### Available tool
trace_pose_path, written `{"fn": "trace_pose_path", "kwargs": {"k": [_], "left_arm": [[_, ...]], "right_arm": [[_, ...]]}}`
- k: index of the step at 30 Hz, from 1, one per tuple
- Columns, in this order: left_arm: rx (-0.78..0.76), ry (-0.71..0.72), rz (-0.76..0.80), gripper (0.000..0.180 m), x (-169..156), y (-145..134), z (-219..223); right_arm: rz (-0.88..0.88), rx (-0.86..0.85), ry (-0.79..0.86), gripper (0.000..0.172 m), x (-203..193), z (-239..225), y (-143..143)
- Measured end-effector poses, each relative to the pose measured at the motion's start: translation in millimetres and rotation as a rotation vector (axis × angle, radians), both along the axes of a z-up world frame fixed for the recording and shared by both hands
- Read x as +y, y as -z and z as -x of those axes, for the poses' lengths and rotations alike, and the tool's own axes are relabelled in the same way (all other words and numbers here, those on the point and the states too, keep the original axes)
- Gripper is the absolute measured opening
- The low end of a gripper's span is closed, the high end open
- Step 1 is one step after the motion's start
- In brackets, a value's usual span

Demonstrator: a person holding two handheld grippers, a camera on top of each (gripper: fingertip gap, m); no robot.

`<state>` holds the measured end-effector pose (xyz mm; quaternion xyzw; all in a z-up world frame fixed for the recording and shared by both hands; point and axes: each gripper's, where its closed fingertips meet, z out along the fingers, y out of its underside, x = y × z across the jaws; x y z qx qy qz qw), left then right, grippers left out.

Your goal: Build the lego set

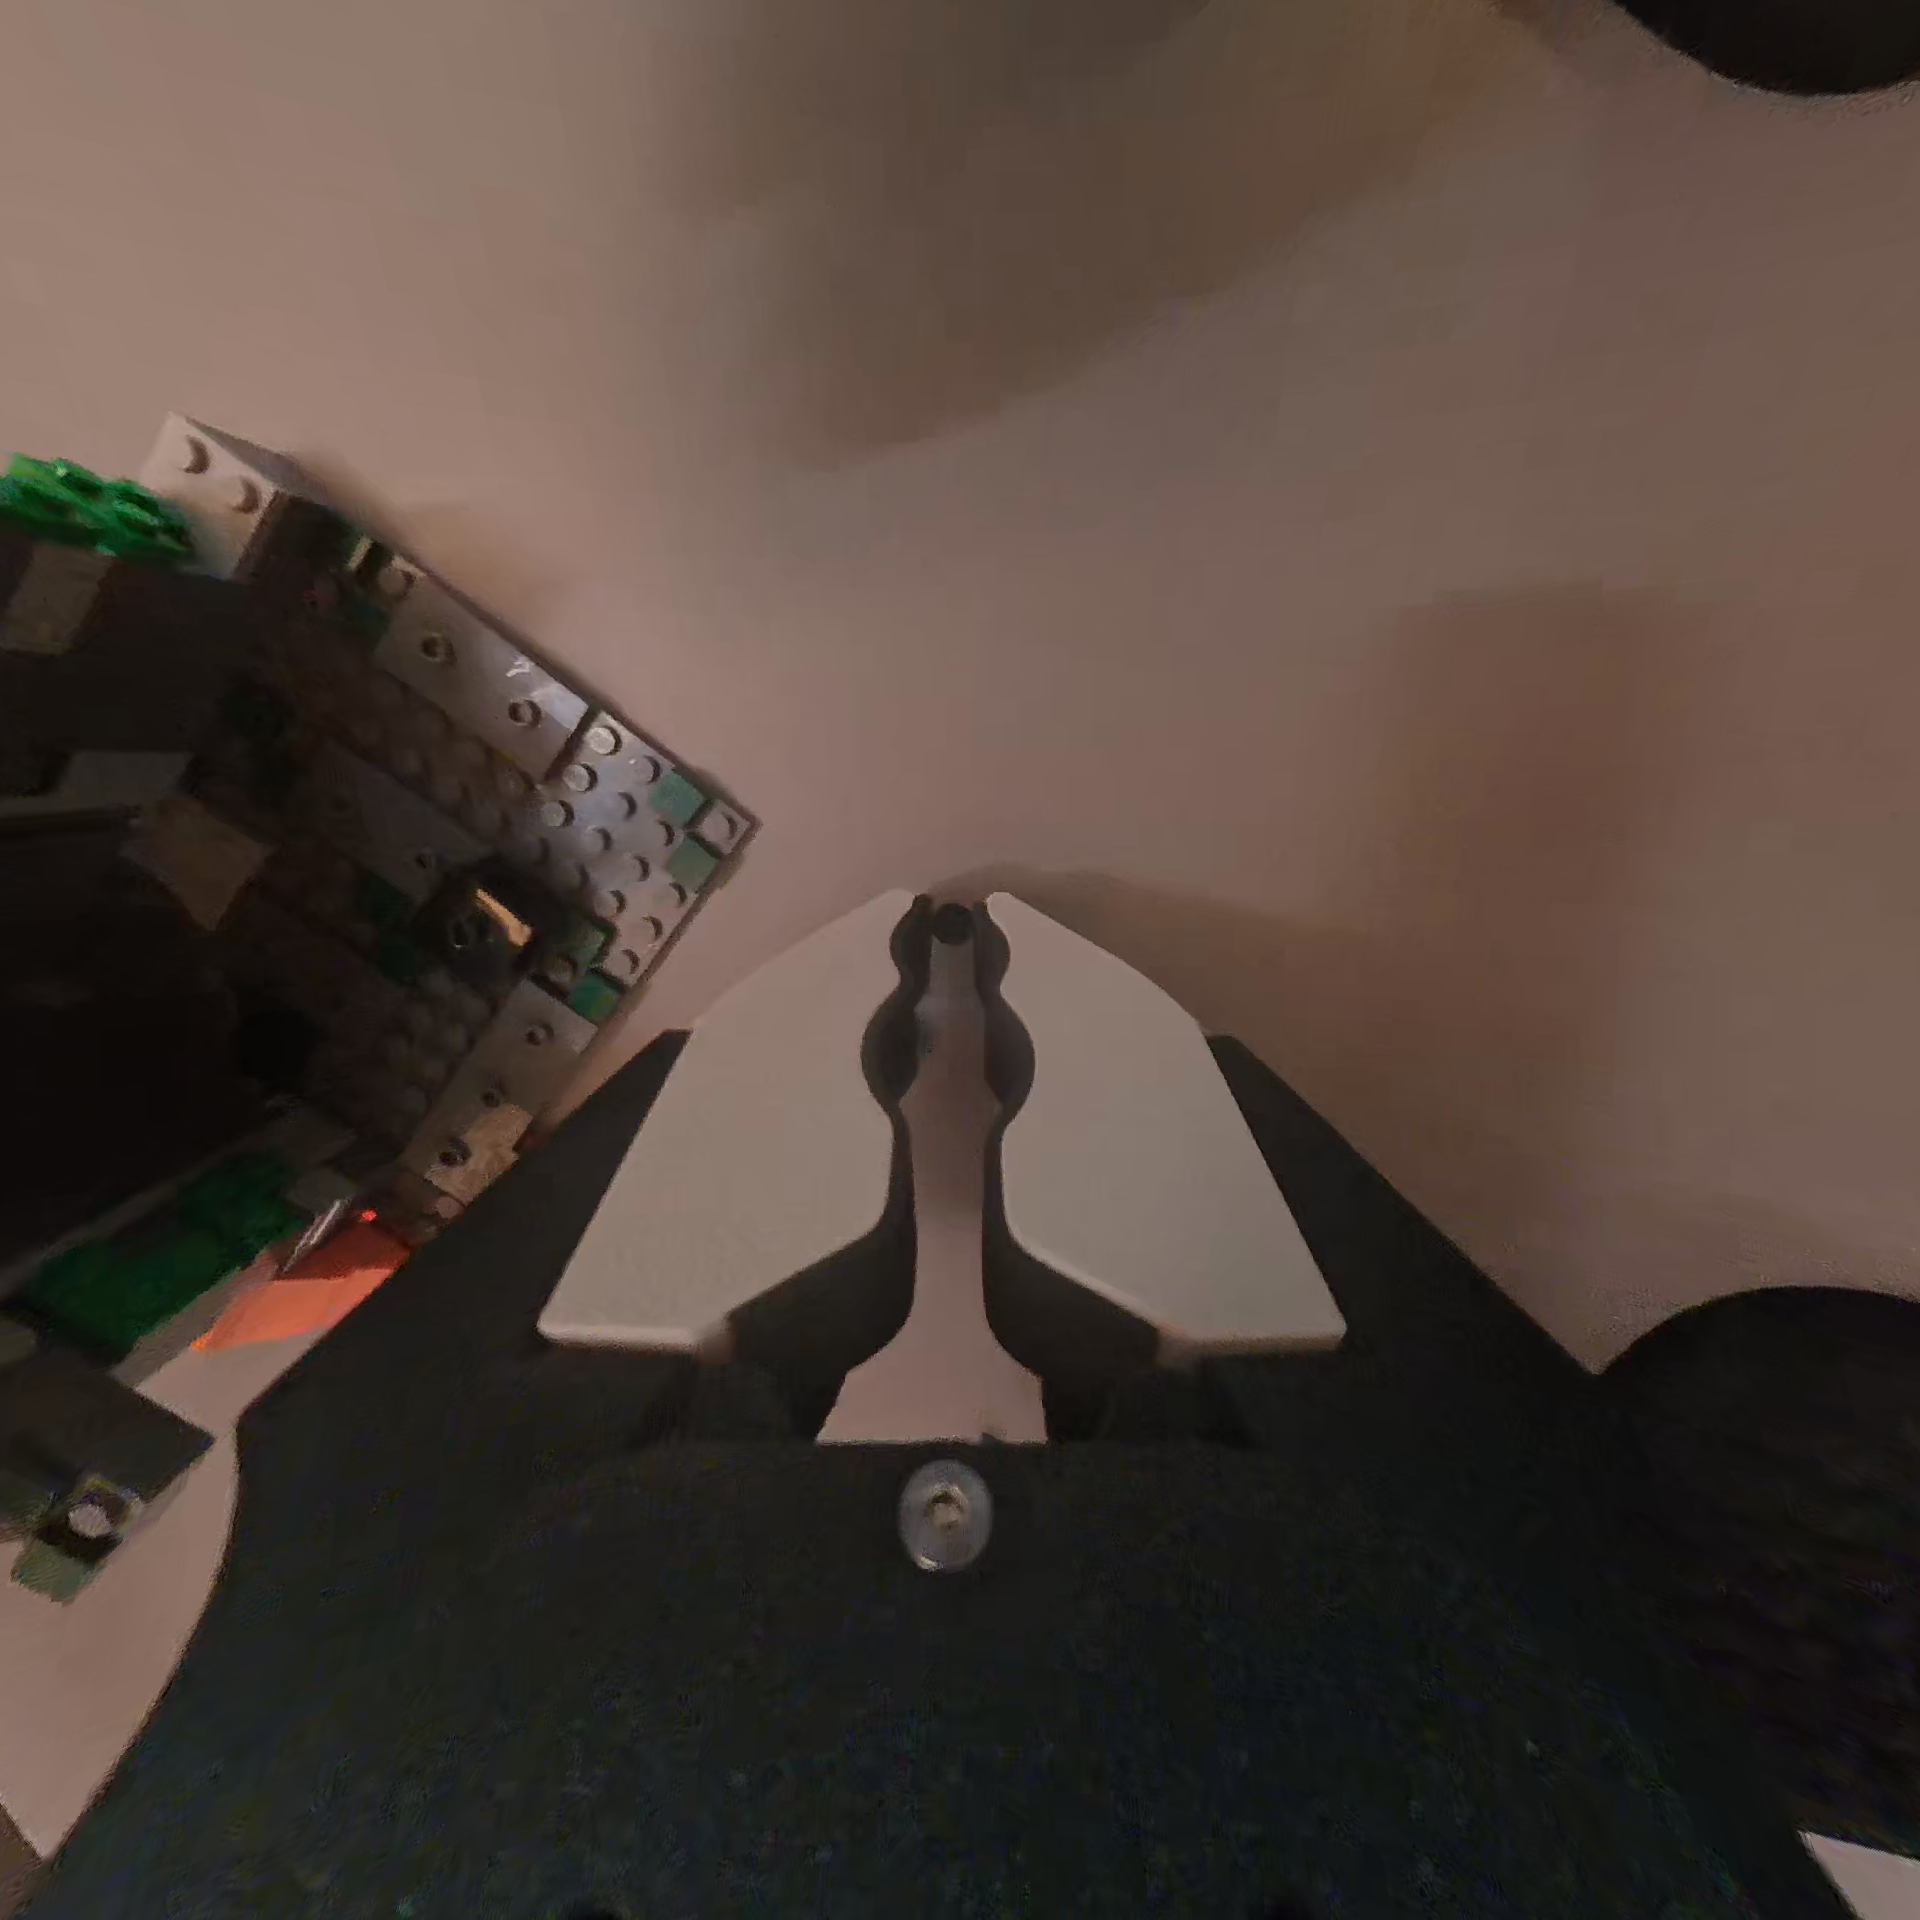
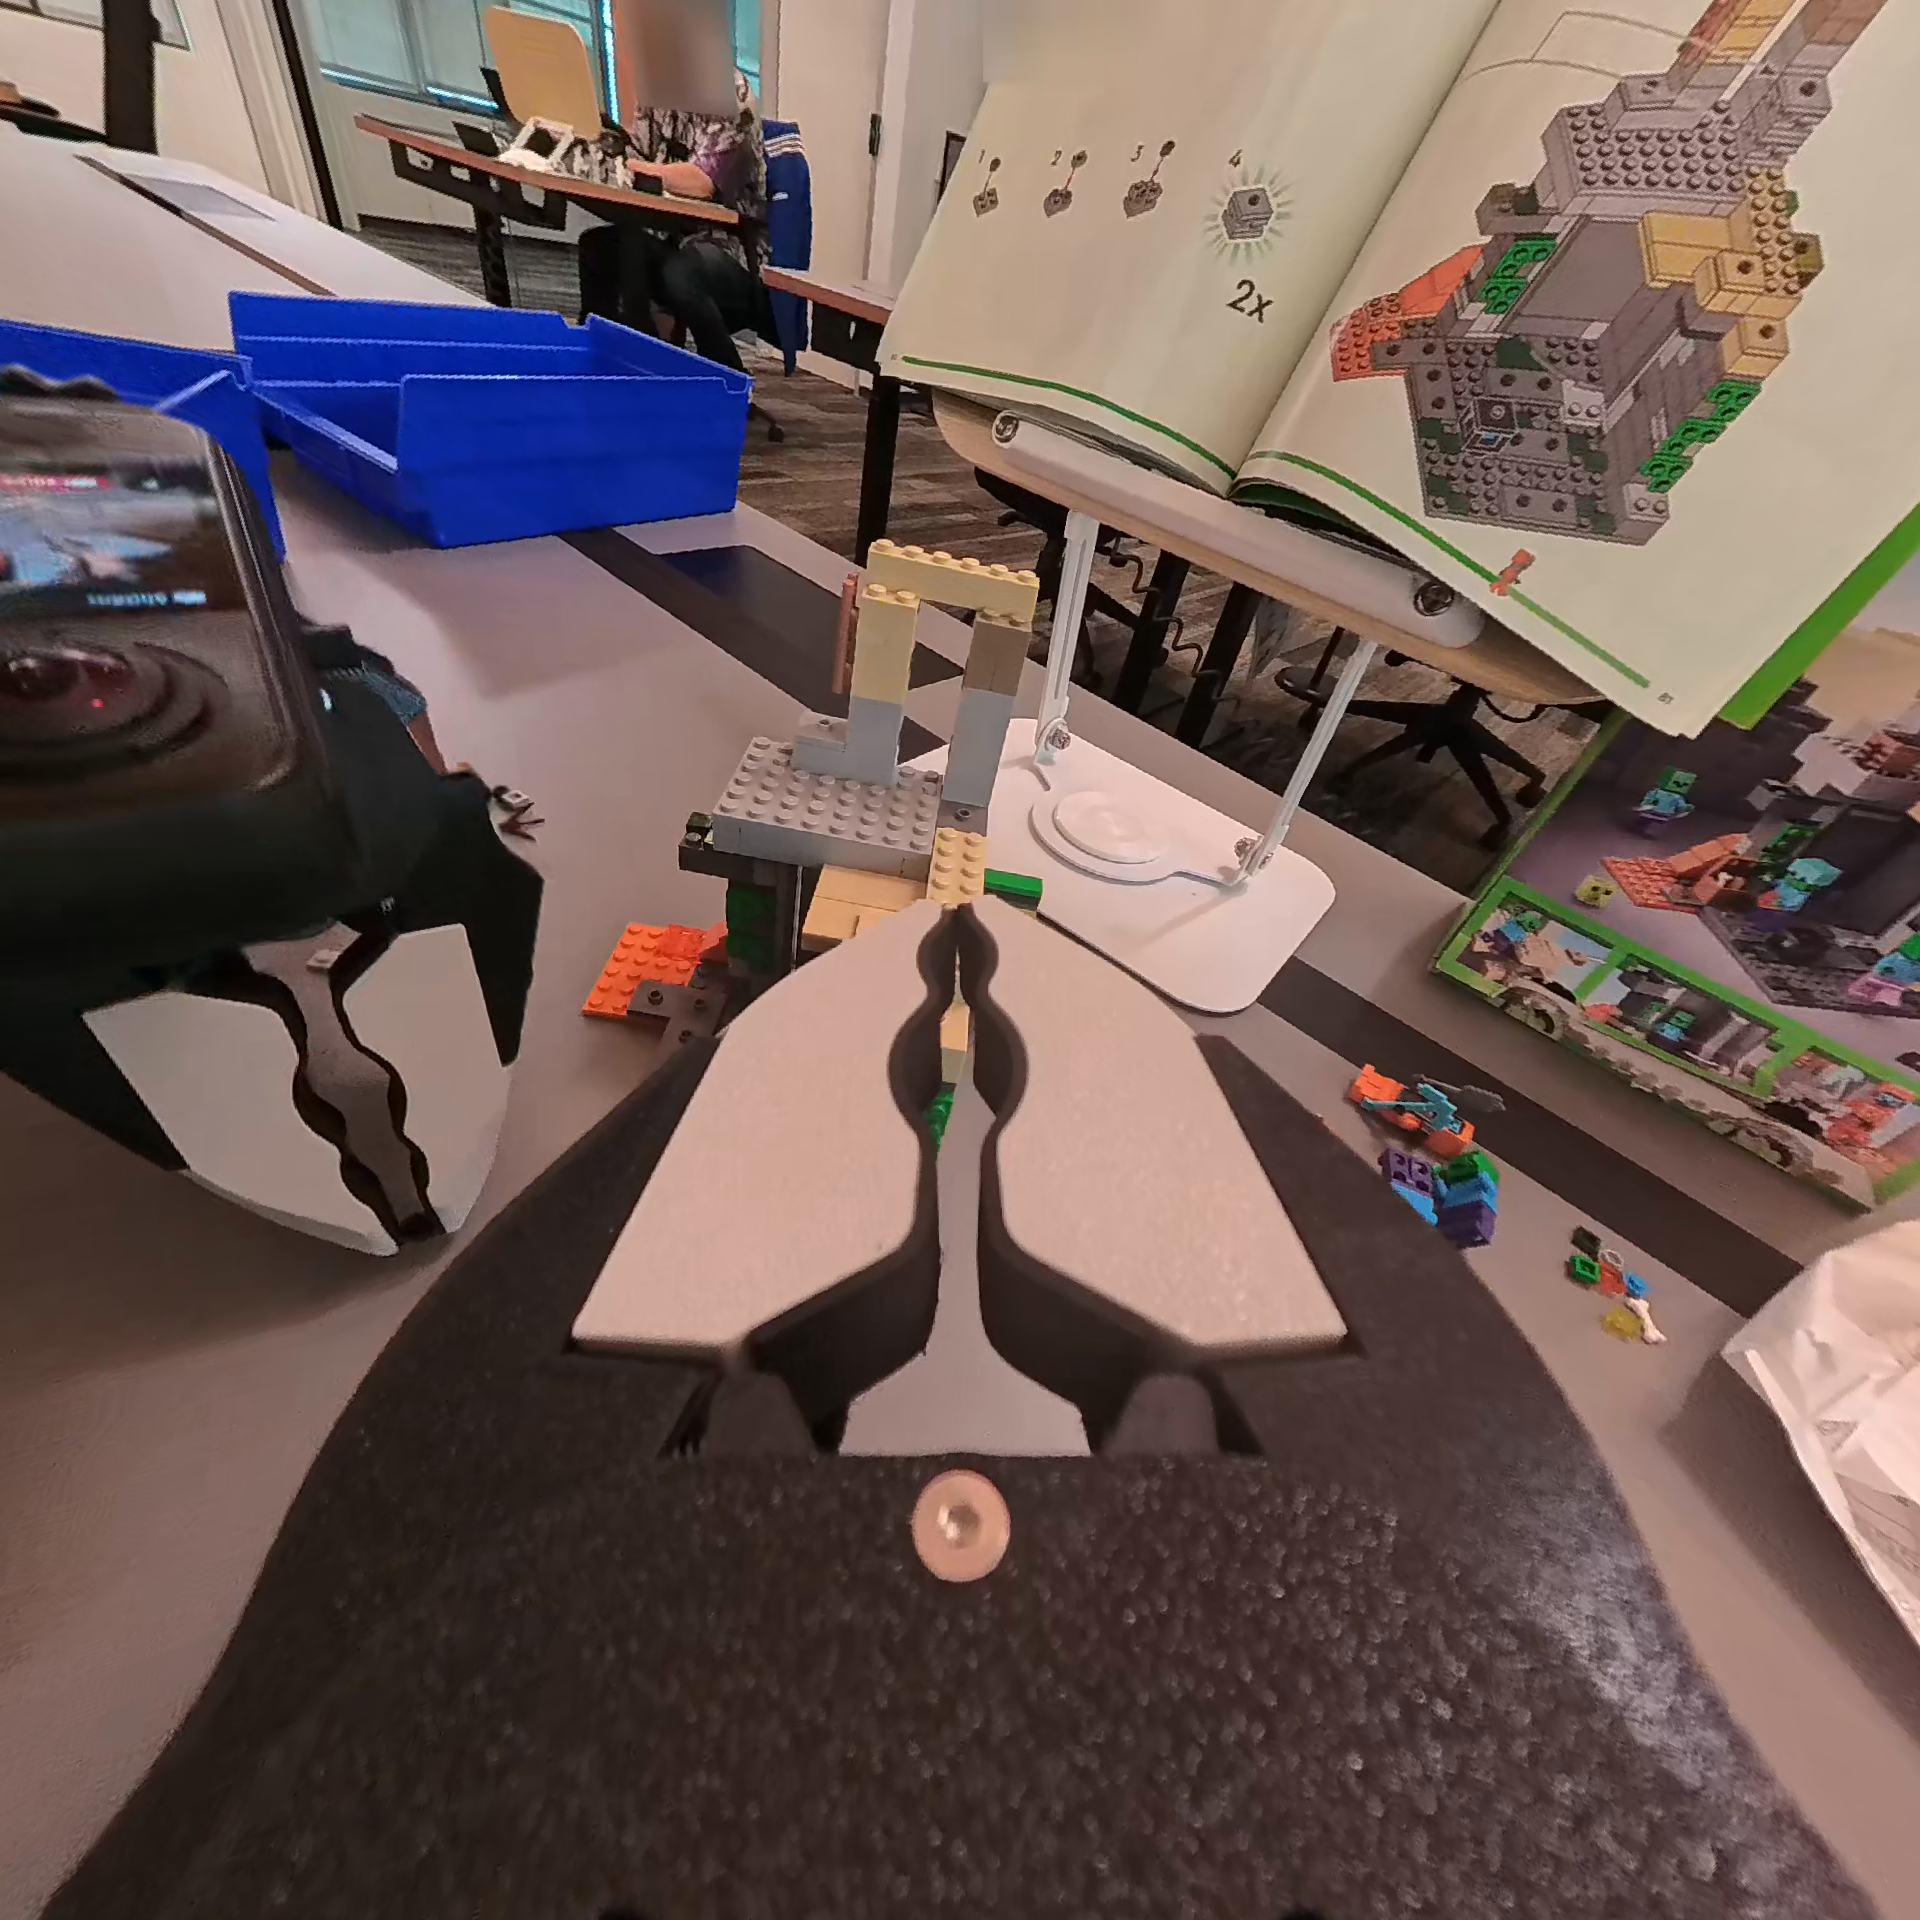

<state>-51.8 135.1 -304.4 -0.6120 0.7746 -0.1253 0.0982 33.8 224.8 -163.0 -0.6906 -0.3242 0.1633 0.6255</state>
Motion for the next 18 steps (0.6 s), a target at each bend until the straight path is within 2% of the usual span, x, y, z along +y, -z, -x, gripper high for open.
{"fn": "trace_pose_path", "kwargs": {"k": [12, 15, 18], "left_arm": [[0.003, 0.014, -0.009, 0.014, -4, 2, 6], [-0.029, -0.012, -0.037, 0.016, 2, -14, 13], [-0.053, -0.095, -0.095, 0.014, 23, -39, 36]], "right_arm": [[0.014, -0.007, -0.006, 0.000, 1, 2, 5], [0.013, -0.009, -0.006, 0.000, 1, 2, 5], [0.013, -0.005, -0.005, 0.000, 1, 1, 4]]}}
